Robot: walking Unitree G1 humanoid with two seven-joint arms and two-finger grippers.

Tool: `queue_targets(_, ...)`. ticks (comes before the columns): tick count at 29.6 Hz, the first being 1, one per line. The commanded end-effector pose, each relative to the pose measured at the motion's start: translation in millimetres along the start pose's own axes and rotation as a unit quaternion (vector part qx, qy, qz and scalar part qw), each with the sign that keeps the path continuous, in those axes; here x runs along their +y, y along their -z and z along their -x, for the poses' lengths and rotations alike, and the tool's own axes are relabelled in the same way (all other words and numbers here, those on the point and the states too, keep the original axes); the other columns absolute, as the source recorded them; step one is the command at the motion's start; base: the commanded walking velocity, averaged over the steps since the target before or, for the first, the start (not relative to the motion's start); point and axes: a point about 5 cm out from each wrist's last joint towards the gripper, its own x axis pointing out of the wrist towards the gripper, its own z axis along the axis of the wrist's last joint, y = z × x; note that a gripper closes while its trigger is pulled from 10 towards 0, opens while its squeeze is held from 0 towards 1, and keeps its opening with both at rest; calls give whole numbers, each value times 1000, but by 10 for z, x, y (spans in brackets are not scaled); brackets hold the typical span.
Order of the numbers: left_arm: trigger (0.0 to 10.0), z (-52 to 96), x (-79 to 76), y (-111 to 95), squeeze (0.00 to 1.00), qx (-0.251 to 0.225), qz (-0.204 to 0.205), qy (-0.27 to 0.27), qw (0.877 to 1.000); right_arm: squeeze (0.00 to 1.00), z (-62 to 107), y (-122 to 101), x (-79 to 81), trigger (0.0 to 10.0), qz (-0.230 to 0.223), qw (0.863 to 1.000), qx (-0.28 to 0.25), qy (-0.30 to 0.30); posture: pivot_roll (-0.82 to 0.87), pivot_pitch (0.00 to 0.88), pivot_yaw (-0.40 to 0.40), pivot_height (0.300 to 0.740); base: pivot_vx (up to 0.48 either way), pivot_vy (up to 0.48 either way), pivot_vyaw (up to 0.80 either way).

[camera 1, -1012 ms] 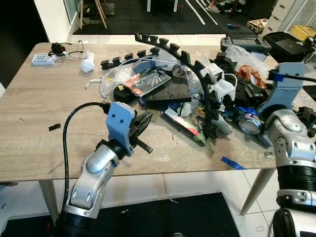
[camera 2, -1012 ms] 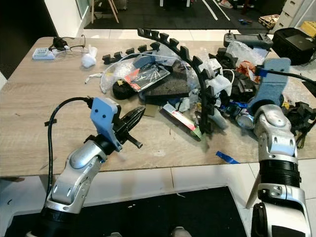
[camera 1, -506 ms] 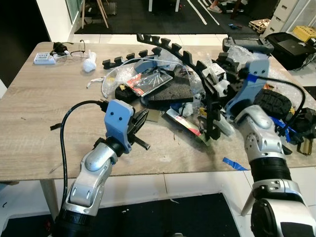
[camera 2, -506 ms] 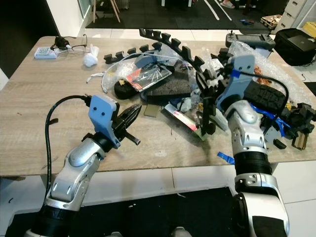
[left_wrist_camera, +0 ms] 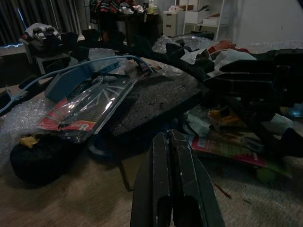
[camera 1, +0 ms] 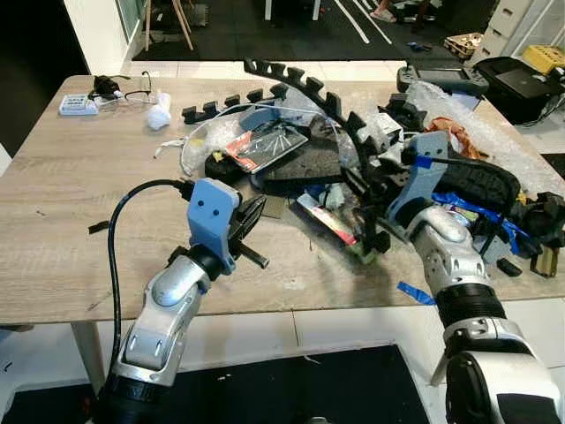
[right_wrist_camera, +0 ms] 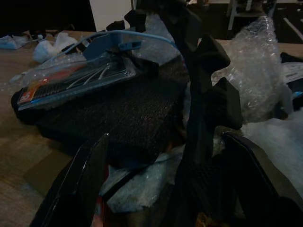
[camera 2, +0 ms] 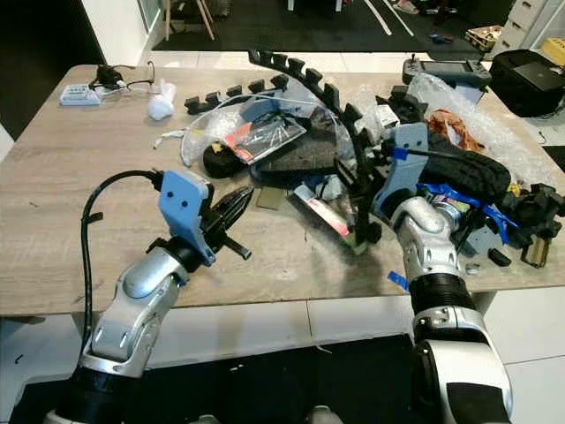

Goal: Picking trash to rubbish bin

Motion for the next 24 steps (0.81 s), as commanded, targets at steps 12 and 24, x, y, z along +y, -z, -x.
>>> queue_targets(12, 10000, 6, 8, 12, 0, 2, -4, 0, 1000, 0, 3, -221, -156, 10000, -28, 995, -84, 55, 7, 169, -24, 740, 0, 0, 0)
queue_targets(24, 10000, -9, -14, 17, 0, -1, -4, 4, 1000, 0, 44, -121, -259, 10000, -40, 994, -59, 81, 5, 147, -27, 740, 0, 0, 0)
